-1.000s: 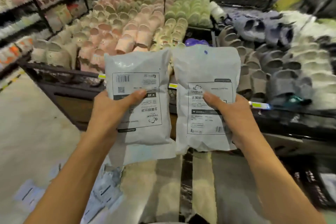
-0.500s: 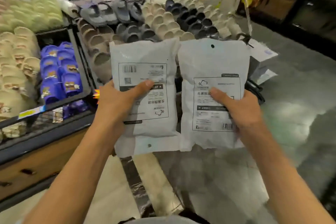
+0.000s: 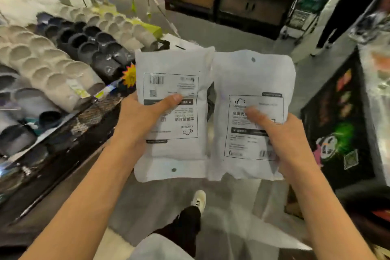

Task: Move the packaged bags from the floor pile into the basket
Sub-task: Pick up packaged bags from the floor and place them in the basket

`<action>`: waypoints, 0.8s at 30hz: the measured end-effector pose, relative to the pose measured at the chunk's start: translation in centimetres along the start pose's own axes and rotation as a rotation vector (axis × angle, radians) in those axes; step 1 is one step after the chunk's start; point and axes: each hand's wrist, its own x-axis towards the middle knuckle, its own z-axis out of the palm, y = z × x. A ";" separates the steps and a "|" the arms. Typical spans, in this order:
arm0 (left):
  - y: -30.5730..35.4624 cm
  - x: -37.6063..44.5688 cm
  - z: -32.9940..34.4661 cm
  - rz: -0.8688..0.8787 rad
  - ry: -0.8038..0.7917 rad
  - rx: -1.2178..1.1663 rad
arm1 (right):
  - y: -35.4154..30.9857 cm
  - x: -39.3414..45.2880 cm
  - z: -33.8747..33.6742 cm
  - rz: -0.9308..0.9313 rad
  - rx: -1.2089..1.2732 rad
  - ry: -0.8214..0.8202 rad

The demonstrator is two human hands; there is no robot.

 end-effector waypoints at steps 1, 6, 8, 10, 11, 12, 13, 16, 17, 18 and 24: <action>-0.1 1.8 2.0 -0.006 -0.021 -0.004 | 0.1 1.9 -1.0 0.003 -0.004 0.030; -0.3 12.1 11.9 -0.028 -0.104 -0.032 | -0.5 12.5 -5.5 0.017 -0.006 0.145; 0.0 16.4 15.9 -0.038 -0.123 -0.035 | -1.4 16.9 -7.3 0.029 0.006 0.164; 0.6 20.2 19.7 -0.037 -0.136 -0.025 | -2.4 20.8 -9.0 0.039 0.006 0.175; 0.9 22.0 21.6 -0.036 -0.146 -0.025 | -2.9 22.7 -9.9 0.037 0.005 0.183; 1.3 23.7 23.5 -0.034 -0.155 -0.028 | -3.4 24.7 -10.9 0.034 -0.004 0.196; 1.5 25.3 25.4 -0.035 -0.164 -0.025 | -3.9 26.6 -12.0 0.030 -0.015 0.213; 1.6 29.2 30.2 -0.048 -0.187 -0.020 | -4.5 31.9 -14.9 0.018 -0.041 0.253; 1.5 30.3 31.6 -0.055 -0.185 -0.018 | -4.6 33.6 -15.7 0.023 -0.057 0.260; 1.2 31.3 32.8 -0.063 -0.176 -0.019 | -4.7 35.3 -16.5 0.029 -0.071 0.256; -0.6 37.1 37.0 -0.096 0.012 -0.070 | -5.1 48.2 -17.9 0.048 -0.128 0.043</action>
